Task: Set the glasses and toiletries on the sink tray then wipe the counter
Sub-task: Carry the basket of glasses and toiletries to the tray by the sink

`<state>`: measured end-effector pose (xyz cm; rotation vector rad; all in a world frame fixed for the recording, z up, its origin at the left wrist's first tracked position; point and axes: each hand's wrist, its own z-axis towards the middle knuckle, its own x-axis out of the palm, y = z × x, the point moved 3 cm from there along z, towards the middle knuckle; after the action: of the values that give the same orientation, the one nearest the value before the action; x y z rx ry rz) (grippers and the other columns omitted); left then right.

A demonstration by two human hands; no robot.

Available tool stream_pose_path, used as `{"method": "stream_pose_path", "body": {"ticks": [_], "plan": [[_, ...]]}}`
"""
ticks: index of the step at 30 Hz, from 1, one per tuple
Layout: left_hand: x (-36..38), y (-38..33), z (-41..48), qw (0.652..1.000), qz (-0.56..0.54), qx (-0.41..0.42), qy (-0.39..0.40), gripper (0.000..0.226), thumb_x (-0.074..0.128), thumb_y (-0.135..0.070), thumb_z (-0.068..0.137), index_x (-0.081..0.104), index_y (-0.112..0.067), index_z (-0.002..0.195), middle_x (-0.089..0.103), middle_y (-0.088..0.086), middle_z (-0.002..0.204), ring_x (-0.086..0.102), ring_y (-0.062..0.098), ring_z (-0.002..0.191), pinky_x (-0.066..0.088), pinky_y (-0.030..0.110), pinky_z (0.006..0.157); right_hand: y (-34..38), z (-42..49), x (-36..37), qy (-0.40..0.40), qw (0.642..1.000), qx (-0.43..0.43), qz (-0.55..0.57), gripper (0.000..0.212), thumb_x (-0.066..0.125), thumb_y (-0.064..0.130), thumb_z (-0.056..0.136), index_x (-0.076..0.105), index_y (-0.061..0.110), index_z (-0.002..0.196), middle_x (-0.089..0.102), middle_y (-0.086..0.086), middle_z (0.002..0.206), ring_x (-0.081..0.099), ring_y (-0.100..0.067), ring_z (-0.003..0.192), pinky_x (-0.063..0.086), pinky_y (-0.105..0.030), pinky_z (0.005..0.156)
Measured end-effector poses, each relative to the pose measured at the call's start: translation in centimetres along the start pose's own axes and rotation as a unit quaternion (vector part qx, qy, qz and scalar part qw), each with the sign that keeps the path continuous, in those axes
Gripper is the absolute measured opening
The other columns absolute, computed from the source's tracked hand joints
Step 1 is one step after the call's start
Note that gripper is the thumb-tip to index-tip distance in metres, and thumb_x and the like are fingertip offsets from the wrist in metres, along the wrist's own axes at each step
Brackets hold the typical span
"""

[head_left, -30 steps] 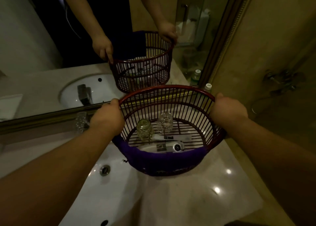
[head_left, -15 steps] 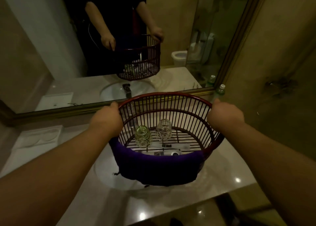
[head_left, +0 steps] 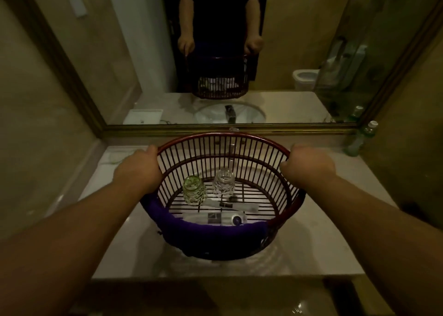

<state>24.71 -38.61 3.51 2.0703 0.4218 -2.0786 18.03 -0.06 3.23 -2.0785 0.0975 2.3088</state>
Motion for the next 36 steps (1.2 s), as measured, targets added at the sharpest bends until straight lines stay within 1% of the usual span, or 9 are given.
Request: {"method": "stream_pose_path", "body": {"ticks": [4,6,11,16,21,28,31,34,36], "plan": [[0.5,4.8,-0.6,1.0,-0.006,-0.002,0.005,0.053,0.059,-0.012,0.09,0.043,-0.016,0.14,0.059,0.018,0.115,0.061,0.034,0.097,0.054,0.043,0.075,4.1,-0.9,1.1,0.018,0.999,-0.028,0.023,0.024,0.059,0.048,0.08,0.052,0.025,0.08,0.054,0.004,0.065,0.054,-0.015,0.057,0.041,-0.027,0.047],[0.7,7.3,-0.7,1.0,0.0,-0.005,0.009,0.054,0.058,-0.014,0.09,0.042,-0.017,0.141,0.059,0.018,0.114,0.062,0.034,0.097,0.055,0.043,0.075,6.3,-1.7,1.7,0.024,0.999,-0.032,0.032,0.023,0.06,0.048,0.079,0.049,0.028,0.076,0.057,0.005,0.065,0.055,-0.013,0.057,0.044,-0.027,0.048],[1.6,13.6,-0.6,0.999,-0.006,-0.012,0.036,0.06,0.057,-0.014,0.091,0.036,-0.019,0.147,0.059,0.018,0.117,0.062,0.035,0.097,0.055,0.044,0.077,12.1,-3.7,2.6,0.049,0.997,-0.053,0.019,0.023,0.056,0.047,0.081,0.049,0.026,0.088,0.054,0.004,0.072,0.055,-0.017,0.066,0.051,-0.033,0.059],[2.8,20.4,-0.3,0.999,0.01,-0.017,0.05,0.061,0.059,-0.015,0.089,0.036,-0.02,0.146,0.057,0.017,0.117,0.062,0.033,0.097,0.056,0.042,0.078,18.0,-6.2,3.9,0.071,0.995,-0.071,0.004,0.024,0.058,0.047,0.081,0.052,0.024,0.086,0.056,0.005,0.07,0.051,-0.012,0.059,0.036,-0.027,0.046],[3.7,26.7,0.6,0.998,0.002,-0.015,0.053,0.055,0.06,-0.026,0.093,0.04,-0.02,0.143,0.06,0.017,0.115,0.062,0.033,0.096,0.056,0.044,0.08,23.6,-8.4,5.5,0.091,0.993,-0.077,0.021,0.027,0.057,0.049,0.081,0.054,0.023,0.087,0.056,0.006,0.072,0.056,-0.014,0.065,0.046,-0.029,0.053],[5.3,33.2,1.4,0.996,0.002,-0.029,0.083,0.062,0.062,-0.025,0.093,0.033,-0.02,0.148,0.056,0.018,0.119,0.061,0.032,0.098,0.054,0.04,0.08,30.0,-10.1,7.5,0.105,0.99,-0.087,0.026,0.026,0.055,0.048,0.08,0.05,0.025,0.092,0.05,0.008,0.071,0.046,-0.011,0.059,0.032,-0.027,0.048],[5.9,35.0,1.7,0.994,0.013,-0.039,0.106,0.069,0.064,-0.029,0.094,0.027,-0.02,0.151,0.053,0.019,0.125,0.059,0.034,0.106,0.054,0.045,0.087,32.1,-10.5,8.2,0.123,0.988,-0.085,0.029,0.027,0.055,0.046,0.08,0.054,0.024,0.096,0.052,0.007,0.073,0.05,-0.014,0.064,0.04,-0.028,0.053],[6.1,36.8,1.9,0.993,0.037,-0.03,0.111,0.074,0.068,-0.025,0.09,0.026,-0.018,0.151,0.053,0.018,0.125,0.06,0.033,0.106,0.054,0.045,0.088,34.1,-11.2,8.9,0.139,0.987,-0.078,0.035,0.033,0.055,0.049,0.081,0.057,0.022,0.101,0.062,0.003,0.083,0.061,-0.021,0.075,0.057,-0.037,0.072],[6.3,38.0,1.8,0.993,0.061,-0.02,0.102,0.072,0.068,-0.023,0.09,0.028,-0.016,0.15,0.054,0.018,0.122,0.06,0.032,0.104,0.055,0.045,0.085,35.5,-11.7,9.4,0.136,0.986,-0.089,0.041,0.034,0.055,0.048,0.082,0.058,0.021,0.102,0.063,0.002,0.084,0.062,-0.021,0.075,0.058,-0.037,0.071]]}}
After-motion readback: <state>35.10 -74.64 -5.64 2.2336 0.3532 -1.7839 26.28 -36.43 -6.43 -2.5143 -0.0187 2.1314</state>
